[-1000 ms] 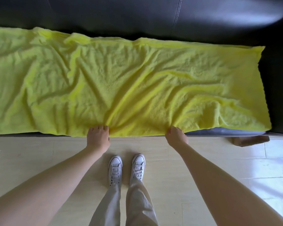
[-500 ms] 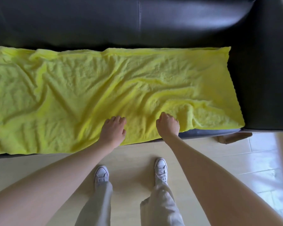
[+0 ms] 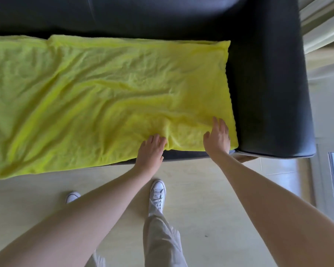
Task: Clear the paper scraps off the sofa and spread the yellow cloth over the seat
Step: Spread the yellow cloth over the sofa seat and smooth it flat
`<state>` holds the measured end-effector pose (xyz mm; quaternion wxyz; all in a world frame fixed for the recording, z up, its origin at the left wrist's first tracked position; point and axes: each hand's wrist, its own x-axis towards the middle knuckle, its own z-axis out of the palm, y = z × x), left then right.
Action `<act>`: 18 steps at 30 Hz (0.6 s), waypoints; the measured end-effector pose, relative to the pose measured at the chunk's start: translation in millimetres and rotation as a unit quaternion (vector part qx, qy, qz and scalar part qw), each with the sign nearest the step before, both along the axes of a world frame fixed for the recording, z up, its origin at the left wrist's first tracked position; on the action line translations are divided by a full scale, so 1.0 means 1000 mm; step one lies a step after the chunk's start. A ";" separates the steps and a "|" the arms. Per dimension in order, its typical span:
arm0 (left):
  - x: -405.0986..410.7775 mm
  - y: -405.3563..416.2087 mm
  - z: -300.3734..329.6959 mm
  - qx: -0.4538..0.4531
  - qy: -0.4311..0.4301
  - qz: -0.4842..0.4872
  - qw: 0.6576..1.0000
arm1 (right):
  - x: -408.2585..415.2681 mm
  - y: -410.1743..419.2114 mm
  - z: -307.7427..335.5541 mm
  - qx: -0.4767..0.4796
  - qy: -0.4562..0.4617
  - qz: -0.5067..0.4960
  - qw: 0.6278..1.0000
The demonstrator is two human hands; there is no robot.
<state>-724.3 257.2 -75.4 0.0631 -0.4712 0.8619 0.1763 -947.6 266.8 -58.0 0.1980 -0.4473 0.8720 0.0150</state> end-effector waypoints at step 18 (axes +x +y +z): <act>-0.022 0.009 -0.017 0.052 0.034 -0.015 0.998 | -0.048 0.001 -0.009 0.080 0.023 0.019 0.996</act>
